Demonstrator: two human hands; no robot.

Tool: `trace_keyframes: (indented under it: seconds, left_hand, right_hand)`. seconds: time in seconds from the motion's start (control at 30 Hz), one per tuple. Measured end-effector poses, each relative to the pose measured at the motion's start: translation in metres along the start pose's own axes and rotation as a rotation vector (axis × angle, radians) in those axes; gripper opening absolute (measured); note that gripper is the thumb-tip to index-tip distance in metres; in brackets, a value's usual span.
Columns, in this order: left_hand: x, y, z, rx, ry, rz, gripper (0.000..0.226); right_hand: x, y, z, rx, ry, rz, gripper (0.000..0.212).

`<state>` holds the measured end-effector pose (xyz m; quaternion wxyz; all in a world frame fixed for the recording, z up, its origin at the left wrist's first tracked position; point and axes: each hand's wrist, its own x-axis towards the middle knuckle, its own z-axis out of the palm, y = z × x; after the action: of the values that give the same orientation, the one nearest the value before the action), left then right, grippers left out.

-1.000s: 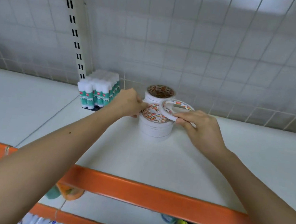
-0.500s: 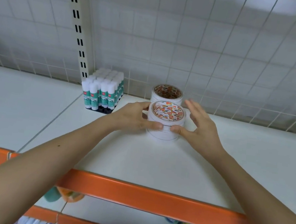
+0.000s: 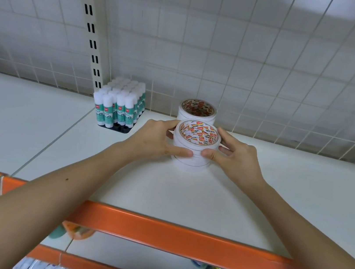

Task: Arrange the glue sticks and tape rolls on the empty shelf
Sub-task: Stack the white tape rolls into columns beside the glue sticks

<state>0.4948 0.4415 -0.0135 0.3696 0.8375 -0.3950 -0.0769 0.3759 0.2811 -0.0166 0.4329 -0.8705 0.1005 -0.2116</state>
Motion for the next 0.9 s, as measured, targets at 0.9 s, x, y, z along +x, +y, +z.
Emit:
trace_keyframes:
  seconds: [0.9]
  left_hand:
    - [0.0, -0.001, 0.011, -0.125, 0.016, -0.024, 0.072]
  right_hand:
    - [0.001, 0.01, -0.004, 0.021, -0.18, 0.036, 0.05]
